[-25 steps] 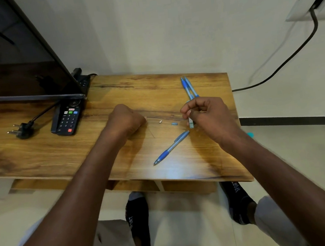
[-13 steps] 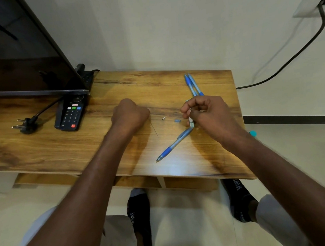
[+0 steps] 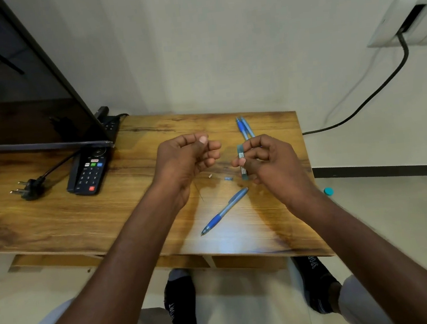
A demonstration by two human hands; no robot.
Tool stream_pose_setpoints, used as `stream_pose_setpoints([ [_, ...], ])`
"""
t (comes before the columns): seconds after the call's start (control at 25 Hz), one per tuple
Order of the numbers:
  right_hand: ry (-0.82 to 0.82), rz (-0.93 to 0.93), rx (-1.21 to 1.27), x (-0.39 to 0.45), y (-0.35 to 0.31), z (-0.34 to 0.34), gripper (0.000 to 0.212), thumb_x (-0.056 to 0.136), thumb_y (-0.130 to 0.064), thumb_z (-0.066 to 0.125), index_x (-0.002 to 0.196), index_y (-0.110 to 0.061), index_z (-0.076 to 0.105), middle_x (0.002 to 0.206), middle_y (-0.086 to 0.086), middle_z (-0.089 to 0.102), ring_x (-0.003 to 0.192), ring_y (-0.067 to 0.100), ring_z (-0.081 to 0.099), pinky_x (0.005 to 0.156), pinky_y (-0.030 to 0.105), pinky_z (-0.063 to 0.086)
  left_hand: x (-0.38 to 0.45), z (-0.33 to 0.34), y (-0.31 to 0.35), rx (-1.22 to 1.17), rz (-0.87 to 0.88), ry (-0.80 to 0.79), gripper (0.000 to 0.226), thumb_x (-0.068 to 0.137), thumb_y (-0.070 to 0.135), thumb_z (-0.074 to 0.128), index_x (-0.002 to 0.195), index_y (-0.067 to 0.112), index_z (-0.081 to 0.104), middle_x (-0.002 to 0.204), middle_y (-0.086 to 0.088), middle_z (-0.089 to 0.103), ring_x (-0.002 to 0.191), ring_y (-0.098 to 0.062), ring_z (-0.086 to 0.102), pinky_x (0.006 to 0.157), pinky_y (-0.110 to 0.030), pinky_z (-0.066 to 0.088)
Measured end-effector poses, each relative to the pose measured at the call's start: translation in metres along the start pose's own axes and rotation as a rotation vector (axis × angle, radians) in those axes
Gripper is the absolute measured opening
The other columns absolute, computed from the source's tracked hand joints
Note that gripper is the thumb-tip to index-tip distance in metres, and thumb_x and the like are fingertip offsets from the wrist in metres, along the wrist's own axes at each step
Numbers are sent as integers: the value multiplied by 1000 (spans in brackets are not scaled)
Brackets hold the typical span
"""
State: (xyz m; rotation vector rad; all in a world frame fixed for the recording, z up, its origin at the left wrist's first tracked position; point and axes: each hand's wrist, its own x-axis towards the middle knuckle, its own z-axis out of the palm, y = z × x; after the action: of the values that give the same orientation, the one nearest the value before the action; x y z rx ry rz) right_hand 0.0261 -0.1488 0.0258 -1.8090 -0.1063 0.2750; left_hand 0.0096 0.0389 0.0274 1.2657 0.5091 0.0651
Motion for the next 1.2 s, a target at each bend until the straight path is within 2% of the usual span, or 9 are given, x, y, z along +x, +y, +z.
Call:
stream_pose_setpoints([
  [0.2,3,-7,51,-1,-3,-1,15,96,-7,74,106,-18,70,90,2,82,76,3,75,57,12,51,-2,3,-3,-98,-80,-40,21,95,23,75,104,4,76,88,-10,79,68,-12,71,63,-20,59],
  [0.28,0,-6,57,-2,-3,0,16,96,-7,74,106,-18,70,90,1,82,77,2,75,57,11,51,-3,2,-4,-115,-133,-64,25,94,30,76,104,7,77,79,-2,71,63,-9,63,58,-18,54],
  [0.36,-2,-5,50,-2,-3,0,16,96,-8,74,106,-20,70,90,0,82,77,2,75,58,11,51,-3,4,-5,-122,-176,-74,26,98,29,71,108,6,77,75,0,65,63,-8,58,57,-18,51],
  [0.56,0,-6,59,-3,-3,-2,17,95,-8,74,108,-18,70,90,-1,82,78,3,76,58,12,52,-3,8,-5,-137,-134,-105,19,100,1,63,115,0,75,87,-8,73,76,-13,70,75,-21,61],
  [0.72,4,-9,51,-1,-3,-2,17,95,-8,74,109,-17,70,90,0,82,80,10,78,59,13,52,-4,8,-4,-52,-86,-90,21,108,10,53,118,7,72,105,-11,81,97,-21,79,80,-31,62],
  [0.8,10,-10,42,0,-2,-1,17,95,-8,74,108,-19,71,90,0,82,81,12,79,59,14,52,-5,9,-5,-8,-72,-86,22,111,14,48,120,9,68,107,-10,81,103,-22,79,85,-36,61],
  [0.96,0,-25,14,0,0,-1,21,95,-10,75,111,-23,76,91,-4,82,86,9,78,65,18,56,-5,12,-7,-22,-60,-82,18,110,16,51,122,6,61,107,-10,82,104,-23,79,91,-40,61],
  [1.08,18,-38,-10,1,1,-1,23,94,-10,75,113,-25,78,92,-6,82,89,6,77,77,28,60,-6,13,-8,4,-24,-85,16,108,15,57,121,7,61,106,-12,81,103,-24,79,91,-41,60],
  [1.2,32,-47,-18,2,4,-2,23,93,-10,76,110,-26,79,91,-8,82,88,4,77,73,22,55,-8,13,-8,52,1,-113,18,102,13,66,119,6,69,105,-14,81,102,-27,79,92,-42,62],
])
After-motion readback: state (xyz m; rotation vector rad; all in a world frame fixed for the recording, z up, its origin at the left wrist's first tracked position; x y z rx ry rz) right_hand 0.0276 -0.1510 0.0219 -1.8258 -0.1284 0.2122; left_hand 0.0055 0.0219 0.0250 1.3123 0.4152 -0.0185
